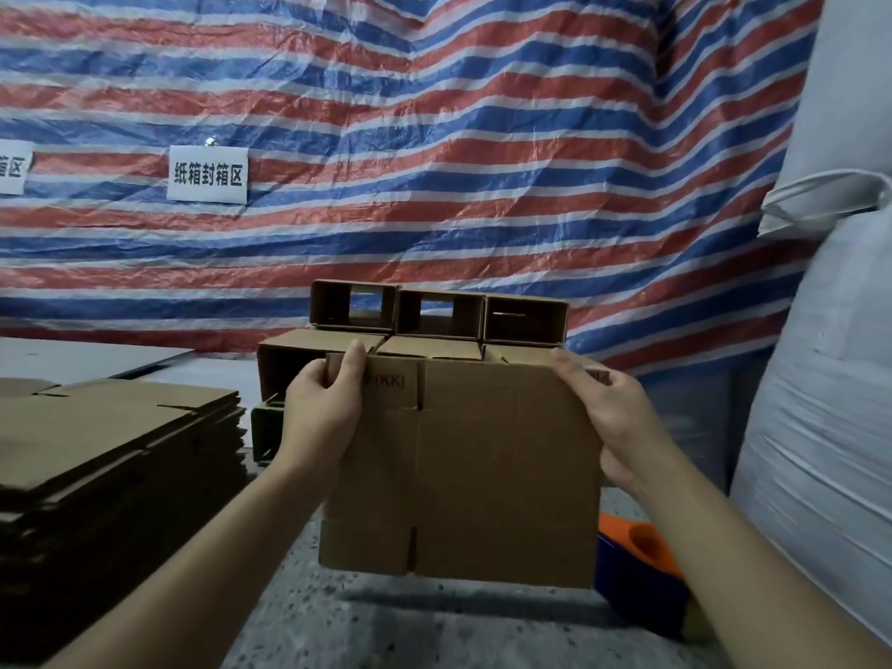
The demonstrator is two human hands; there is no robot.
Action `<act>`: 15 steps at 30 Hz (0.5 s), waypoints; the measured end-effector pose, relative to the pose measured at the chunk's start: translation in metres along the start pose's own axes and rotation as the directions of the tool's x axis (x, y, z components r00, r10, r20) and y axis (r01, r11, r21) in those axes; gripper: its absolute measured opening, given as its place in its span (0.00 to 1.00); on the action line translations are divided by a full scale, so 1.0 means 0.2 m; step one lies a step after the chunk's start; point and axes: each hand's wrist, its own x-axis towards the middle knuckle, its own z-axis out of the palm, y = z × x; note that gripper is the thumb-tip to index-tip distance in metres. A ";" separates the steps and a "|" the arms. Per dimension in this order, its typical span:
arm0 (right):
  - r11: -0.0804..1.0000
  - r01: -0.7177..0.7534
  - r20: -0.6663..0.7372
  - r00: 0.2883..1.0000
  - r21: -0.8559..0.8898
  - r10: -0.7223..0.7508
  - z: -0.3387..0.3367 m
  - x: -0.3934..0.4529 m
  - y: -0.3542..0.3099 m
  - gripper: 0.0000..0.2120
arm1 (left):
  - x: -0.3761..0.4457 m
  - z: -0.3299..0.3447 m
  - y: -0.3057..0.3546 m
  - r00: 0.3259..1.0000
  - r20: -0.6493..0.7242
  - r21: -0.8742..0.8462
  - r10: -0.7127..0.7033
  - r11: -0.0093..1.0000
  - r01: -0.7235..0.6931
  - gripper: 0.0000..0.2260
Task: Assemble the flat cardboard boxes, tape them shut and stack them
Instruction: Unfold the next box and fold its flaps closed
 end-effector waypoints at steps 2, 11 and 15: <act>0.999 -0.033 0.037 0.999 -0.007 0.033 -0.02 0.03 0.04 0.27 | 0.00 0.02 -0.04 1.000 -0.007 -0.010 -0.011 1.000 0.011 0.17; 0.993 -0.059 0.124 0.990 -0.097 0.071 0.02 0.08 0.22 0.21 | 0.03 0.00 -0.14 0.998 -0.044 0.032 -0.039 0.999 0.041 0.14; 0.993 -0.094 0.161 0.981 -0.072 0.105 0.02 0.09 0.23 0.16 | 0.04 -0.01 -0.16 0.992 -0.044 0.045 -0.118 0.992 0.120 0.15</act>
